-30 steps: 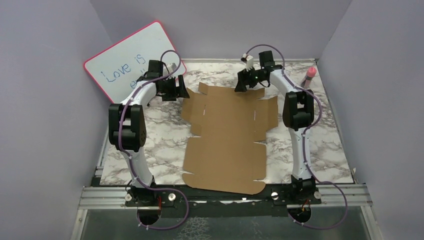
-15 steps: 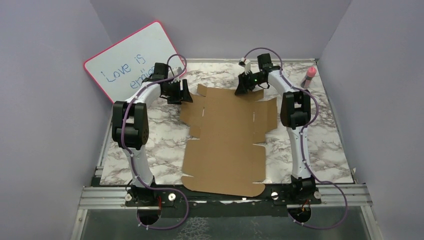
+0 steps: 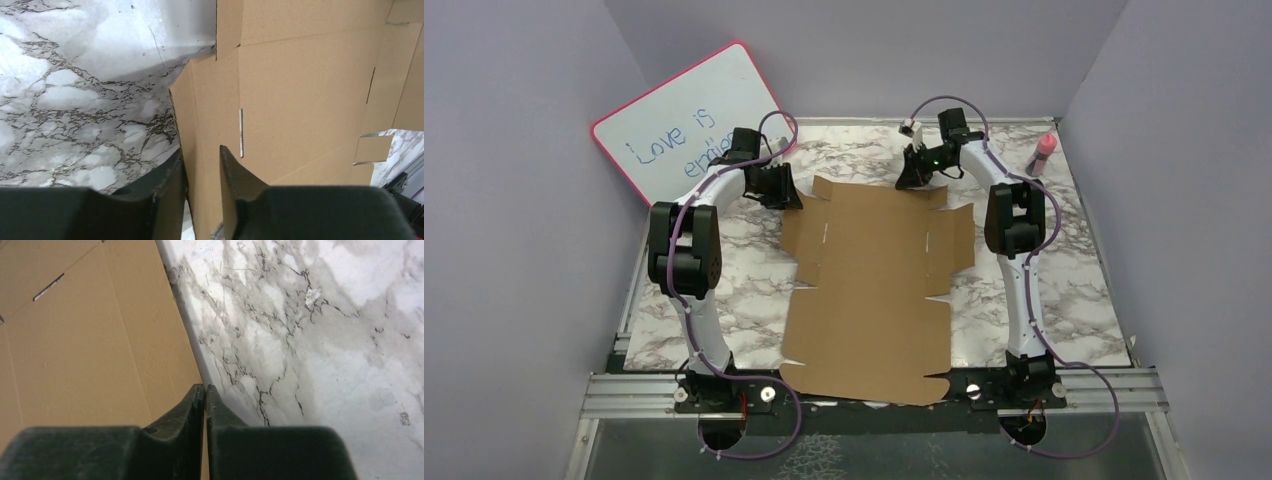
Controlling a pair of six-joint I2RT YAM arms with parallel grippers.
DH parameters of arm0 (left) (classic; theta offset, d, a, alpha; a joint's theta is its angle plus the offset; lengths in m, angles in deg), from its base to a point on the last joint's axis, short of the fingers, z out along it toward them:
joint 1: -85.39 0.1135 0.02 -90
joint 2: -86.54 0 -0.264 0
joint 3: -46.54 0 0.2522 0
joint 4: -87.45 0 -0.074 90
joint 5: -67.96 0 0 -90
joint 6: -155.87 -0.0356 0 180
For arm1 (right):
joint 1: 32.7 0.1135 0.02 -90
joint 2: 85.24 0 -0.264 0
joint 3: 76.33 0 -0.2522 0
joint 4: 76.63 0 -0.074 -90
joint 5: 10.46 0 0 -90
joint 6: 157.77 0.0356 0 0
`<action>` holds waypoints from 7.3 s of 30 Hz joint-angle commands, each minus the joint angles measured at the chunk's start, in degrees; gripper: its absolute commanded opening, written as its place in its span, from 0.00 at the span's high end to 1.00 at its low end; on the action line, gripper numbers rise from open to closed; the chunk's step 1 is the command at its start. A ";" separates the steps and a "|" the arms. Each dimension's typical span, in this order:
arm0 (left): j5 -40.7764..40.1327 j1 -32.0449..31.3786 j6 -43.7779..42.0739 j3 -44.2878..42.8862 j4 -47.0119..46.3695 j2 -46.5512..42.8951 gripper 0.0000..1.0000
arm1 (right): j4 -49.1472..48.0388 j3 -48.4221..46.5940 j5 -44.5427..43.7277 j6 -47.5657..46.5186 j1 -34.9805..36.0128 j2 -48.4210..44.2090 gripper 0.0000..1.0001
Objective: Fold the paper box
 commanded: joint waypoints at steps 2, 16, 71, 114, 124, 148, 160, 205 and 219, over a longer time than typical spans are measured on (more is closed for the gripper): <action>1.82 -0.27 -0.53 0.74 -0.68 0.05 0.75 | 2.96 1.18 5.17 -5.64 0.20 -4.16 0.97; 1.38 -0.55 -2.59 1.21 -2.61 -2.93 0.84 | 0.94 1.82 2.32 -6.54 0.20 -7.45 0.44; -4.42 -1.99 0.09 2.23 -7.89 -4.41 0.81 | -6.33 16.50 3.39 -20.22 0.89 -18.66 0.99; -13.94 -1.31 19.36 27.53 -25.26 -36.91 0.32 | -31.98 48.92 -16.67 -29.62 9.35 -44.20 0.99; -7.88 -1.64 17.96 13.65 -32.68 -18.65 0.45 | -34.98 52.43 -17.34 -31.87 10.68 -49.18 0.99; -10.45 -9.85 21.25 21.18 -42.13 -17.21 0.70 | -48.30 57.52 -21.37 -36.02 13.31 -52.65 0.99; -21.53 -9.88 24.29 35.90 -39.62 -32.03 0.56 | -49.11 60.33 -20.45 -40.26 13.88 -54.11 0.99; -34.10 -20.99 17.09 43.34 -47.77 -28.12 0.75 | -50.89 58.40 -22.39 -46.43 16.23 -53.63 0.99; -36.99 -21.55 16.82 45.55 -57.53 -28.06 0.67 | -54.52 60.34 -23.58 -52.29 16.57 -54.98 0.99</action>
